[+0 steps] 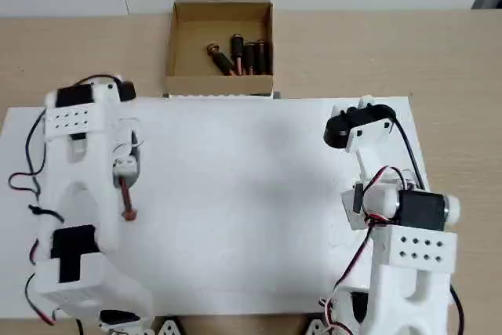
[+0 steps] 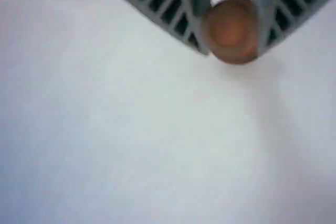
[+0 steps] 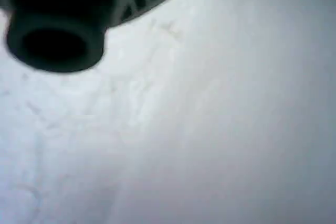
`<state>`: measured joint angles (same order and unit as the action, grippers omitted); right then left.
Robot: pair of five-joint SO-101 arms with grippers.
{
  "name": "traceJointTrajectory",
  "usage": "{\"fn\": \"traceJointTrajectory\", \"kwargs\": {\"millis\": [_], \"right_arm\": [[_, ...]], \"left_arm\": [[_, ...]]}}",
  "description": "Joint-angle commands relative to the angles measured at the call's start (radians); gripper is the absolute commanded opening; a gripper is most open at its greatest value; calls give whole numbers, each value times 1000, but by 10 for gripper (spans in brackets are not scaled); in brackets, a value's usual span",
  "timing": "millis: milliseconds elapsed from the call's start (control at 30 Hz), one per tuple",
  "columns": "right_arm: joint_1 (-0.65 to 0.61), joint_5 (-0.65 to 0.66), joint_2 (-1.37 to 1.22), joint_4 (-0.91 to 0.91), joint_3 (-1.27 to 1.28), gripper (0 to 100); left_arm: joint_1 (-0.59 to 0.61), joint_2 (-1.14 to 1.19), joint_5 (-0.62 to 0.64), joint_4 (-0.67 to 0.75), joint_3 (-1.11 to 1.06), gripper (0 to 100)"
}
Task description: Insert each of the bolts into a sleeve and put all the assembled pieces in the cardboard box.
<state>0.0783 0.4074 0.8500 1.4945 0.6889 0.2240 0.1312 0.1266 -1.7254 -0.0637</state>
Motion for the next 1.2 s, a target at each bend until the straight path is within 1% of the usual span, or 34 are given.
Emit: {"fn": "traceJointTrajectory", "kwargs": {"millis": [0,100,300,367,433,567,700,1000,1100,1167], "right_arm": [[1,11,13,-12,-6,6],[1,11,16,-12,-6,6],[1,11,16,-12,-6,6],[1,11,18,-10,-6,6],[1,11,18,-10,-6,6],[1,11,18,-10,-6,6],[1,11,18,-10,-6,6],[1,8,18,-10,-6,6],[1,8,18,-1,-5,6],[1,8,18,4,-5,6]], "left_arm": [[-21,-8,114,-8,91,5],[-21,-6,181,5,119,5],[-18,-5,456,40,116,5],[-18,-5,520,52,114,5],[-20,-5,557,52,114,5],[-23,-15,588,60,120,5],[-41,-17,592,78,137,5],[-167,-15,592,32,289,5],[-184,-15,585,14,302,6],[-184,-14,534,3,302,16]]}}
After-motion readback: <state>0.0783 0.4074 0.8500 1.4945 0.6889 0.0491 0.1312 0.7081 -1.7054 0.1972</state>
